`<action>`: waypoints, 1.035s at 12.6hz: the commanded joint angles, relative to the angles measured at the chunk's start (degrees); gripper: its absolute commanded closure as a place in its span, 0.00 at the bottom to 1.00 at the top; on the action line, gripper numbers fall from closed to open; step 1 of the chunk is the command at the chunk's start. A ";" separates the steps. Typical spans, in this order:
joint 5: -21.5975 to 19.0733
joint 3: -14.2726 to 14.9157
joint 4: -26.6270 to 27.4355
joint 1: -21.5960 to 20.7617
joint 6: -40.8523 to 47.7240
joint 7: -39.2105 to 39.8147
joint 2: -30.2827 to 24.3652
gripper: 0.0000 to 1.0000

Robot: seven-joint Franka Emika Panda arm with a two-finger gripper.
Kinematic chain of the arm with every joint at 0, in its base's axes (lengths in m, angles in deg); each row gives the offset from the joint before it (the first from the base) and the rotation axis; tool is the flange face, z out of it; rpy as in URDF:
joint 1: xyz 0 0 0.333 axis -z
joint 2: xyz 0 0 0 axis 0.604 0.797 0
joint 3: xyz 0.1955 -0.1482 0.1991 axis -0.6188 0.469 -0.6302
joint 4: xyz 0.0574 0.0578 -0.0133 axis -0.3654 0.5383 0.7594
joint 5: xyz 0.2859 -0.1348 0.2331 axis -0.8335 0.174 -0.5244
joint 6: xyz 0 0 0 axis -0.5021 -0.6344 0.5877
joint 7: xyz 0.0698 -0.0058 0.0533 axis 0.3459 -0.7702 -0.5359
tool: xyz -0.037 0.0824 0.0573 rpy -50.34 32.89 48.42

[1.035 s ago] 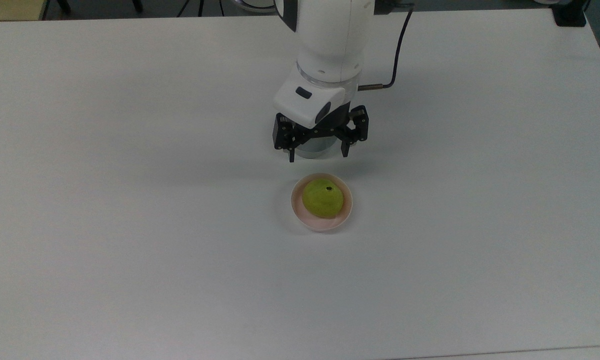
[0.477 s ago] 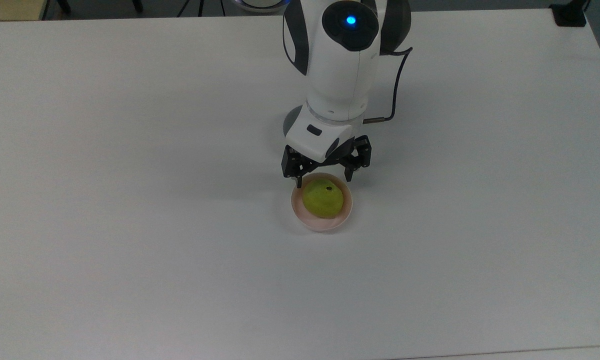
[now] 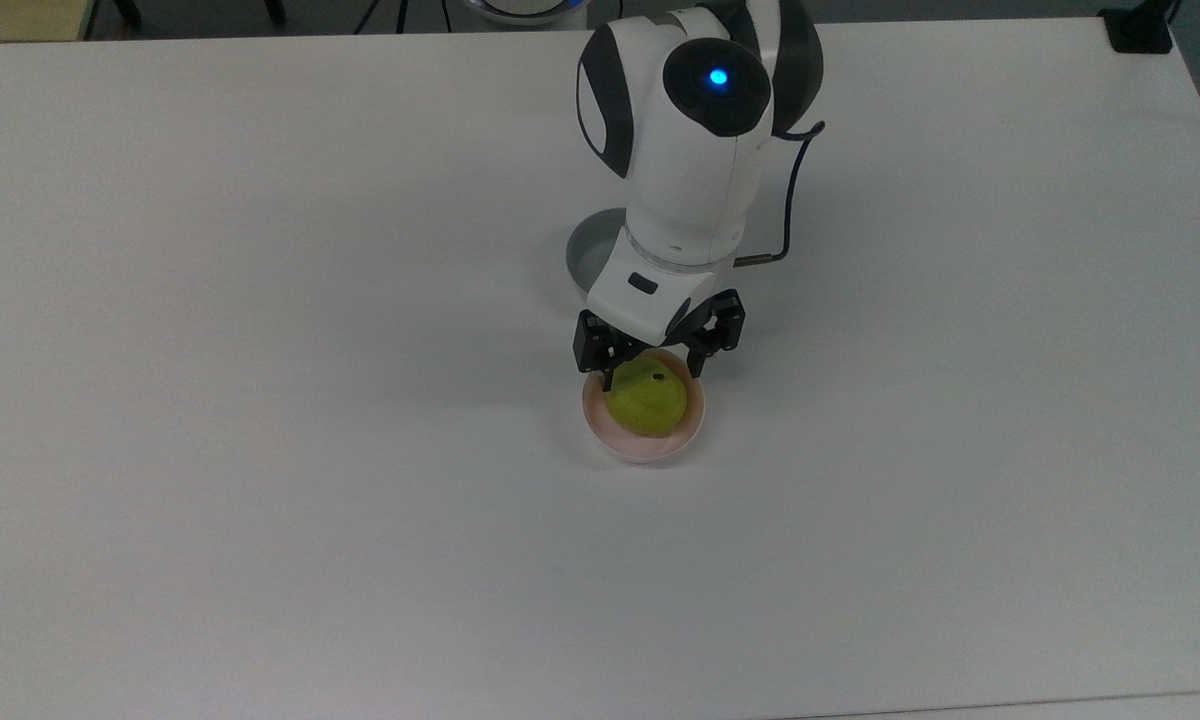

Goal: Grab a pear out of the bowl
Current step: 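Close the gripper around the green pear inside the pink bowl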

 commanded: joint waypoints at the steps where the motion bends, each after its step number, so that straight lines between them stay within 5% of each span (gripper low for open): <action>1: 1.55 0.33 0.63 -0.45 -1.64 -1.22 0.45 0.11; 8: 2.69 0.50 0.72 -0.36 -4.18 -1.31 1.33 0.12; 13: 2.78 0.68 0.98 -0.27 -4.18 -1.05 1.33 0.22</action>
